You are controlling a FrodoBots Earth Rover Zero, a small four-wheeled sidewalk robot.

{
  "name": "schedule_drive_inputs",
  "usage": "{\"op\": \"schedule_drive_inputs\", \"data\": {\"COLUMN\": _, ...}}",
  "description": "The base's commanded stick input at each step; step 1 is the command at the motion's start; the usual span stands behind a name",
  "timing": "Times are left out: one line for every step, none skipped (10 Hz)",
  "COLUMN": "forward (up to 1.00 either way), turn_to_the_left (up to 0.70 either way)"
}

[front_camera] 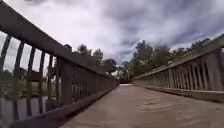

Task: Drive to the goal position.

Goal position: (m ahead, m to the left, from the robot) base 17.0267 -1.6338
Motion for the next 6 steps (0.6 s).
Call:
{"op": "schedule_drive_inputs", "data": {"forward": 0.85, "turn_to_the_left": 0.0}}
{"op": "schedule_drive_inputs", "data": {"forward": 0.85, "turn_to_the_left": 0.0}}
{"op": "schedule_drive_inputs", "data": {"forward": 0.85, "turn_to_the_left": 0.0}}
{"op": "schedule_drive_inputs", "data": {"forward": 0.85, "turn_to_the_left": 0.0}}
{"op": "schedule_drive_inputs", "data": {"forward": 0.85, "turn_to_the_left": 0.0}}
{"op": "schedule_drive_inputs", "data": {"forward": 0.85, "turn_to_the_left": 0.0}}
